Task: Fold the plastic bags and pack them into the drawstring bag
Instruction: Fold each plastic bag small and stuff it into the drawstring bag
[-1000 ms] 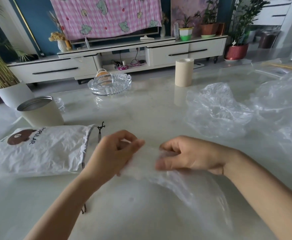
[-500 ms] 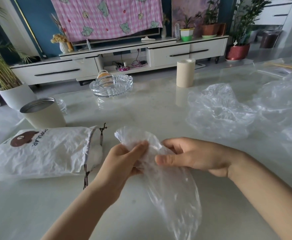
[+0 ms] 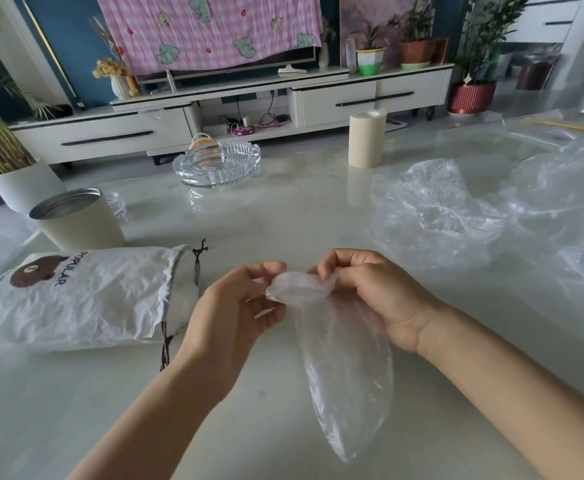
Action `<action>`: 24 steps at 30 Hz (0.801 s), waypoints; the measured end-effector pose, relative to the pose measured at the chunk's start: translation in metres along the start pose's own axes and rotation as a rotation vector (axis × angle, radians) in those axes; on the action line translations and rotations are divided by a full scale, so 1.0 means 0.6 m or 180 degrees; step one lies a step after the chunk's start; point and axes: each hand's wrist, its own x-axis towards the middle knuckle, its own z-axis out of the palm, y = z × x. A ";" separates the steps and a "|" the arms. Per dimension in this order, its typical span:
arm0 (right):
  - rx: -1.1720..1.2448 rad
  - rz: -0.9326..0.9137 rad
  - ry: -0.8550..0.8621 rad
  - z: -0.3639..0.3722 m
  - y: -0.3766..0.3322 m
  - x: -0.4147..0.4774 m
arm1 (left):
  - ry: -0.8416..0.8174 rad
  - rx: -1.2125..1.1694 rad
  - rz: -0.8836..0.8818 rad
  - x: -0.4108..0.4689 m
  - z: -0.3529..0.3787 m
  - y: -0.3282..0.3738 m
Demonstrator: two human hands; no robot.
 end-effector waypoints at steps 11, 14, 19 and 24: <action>-0.2287 -0.1439 0.0007 -0.023 -0.016 -0.010 | -0.0527 0.0585 -0.0711 -0.006 -0.009 0.002; -0.4119 -0.2126 -0.0066 -0.028 0.001 -0.009 | -0.0260 0.0394 -0.0723 0.001 -0.018 0.009; -0.3742 -0.2849 -0.0341 0.021 0.034 -0.014 | 0.0118 0.0472 -0.0364 0.006 -0.023 0.001; -0.2455 -0.1766 -0.0558 0.020 0.032 -0.012 | 0.0399 0.1292 0.0373 0.010 -0.023 -0.011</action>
